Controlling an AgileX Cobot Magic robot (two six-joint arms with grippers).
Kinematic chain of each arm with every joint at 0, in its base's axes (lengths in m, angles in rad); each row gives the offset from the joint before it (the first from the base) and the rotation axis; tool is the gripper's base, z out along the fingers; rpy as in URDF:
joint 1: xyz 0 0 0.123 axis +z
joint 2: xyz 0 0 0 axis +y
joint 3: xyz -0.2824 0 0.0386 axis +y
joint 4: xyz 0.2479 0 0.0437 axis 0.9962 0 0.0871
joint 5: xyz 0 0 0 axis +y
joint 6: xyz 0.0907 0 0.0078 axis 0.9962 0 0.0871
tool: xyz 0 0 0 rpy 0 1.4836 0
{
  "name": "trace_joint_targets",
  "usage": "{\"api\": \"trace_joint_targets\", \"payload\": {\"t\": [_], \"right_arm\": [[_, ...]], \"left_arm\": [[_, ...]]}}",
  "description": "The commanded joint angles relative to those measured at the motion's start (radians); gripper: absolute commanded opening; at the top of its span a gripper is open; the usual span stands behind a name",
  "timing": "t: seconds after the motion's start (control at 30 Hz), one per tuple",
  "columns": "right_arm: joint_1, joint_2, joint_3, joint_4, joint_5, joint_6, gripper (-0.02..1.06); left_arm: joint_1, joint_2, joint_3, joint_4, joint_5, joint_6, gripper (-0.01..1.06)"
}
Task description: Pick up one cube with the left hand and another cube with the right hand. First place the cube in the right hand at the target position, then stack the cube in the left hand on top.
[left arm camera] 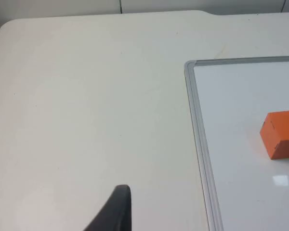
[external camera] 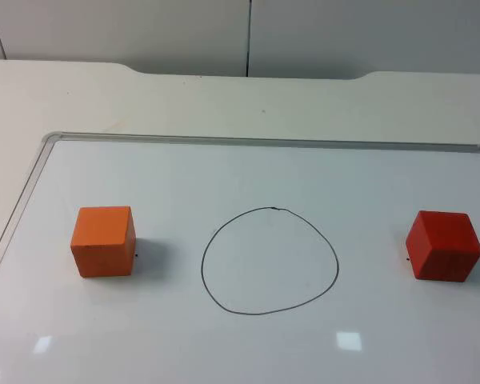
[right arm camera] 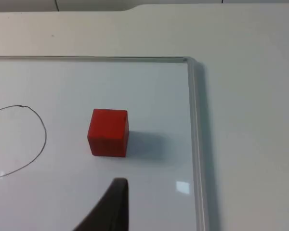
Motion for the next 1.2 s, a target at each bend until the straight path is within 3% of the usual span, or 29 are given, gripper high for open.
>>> {"api": "trace_joint_targets", "payload": {"t": [0.0, 0.67, 0.77, 0.9, 0.93, 1.03, 1.17], "right_arm": [[0.004, -0.001, 0.0, -0.013, -0.009, 0.02, 1.06], [0.004, 0.0, -0.005, -0.036, -0.017, 0.03, 1.06], [0.004, 0.034, -0.038, -0.056, -0.072, 0.034, 1.06], [0.004, 0.186, -0.163, -0.1, -0.243, 0.045, 1.06], [0.004, 0.186, -0.163, -0.1, -0.243, 0.045, 1.06], [0.004, 0.383, -0.302, -0.108, -0.352, 0.041, 1.06], [0.004, 0.551, -0.432, -0.124, -0.419, 0.039, 1.06]], "left_arm": [[-0.007, 0.006, 0.003, -0.006, -0.009, -0.002, 1.05], [-0.007, 0.006, 0.0, -0.004, -0.016, -0.005, 1.05], [-0.007, 0.006, -0.03, -0.002, -0.072, -0.027, 1.05], [-0.007, 0.143, -0.15, 0.062, -0.325, -0.154, 1.05], [-0.007, 0.143, -0.15, 0.062, -0.325, -0.154, 1.05], [-0.007, 0.32, -0.263, 0.072, -0.467, -0.161, 1.05], [-0.007, 0.502, -0.389, 0.077, -0.521, -0.159, 1.05]]}}
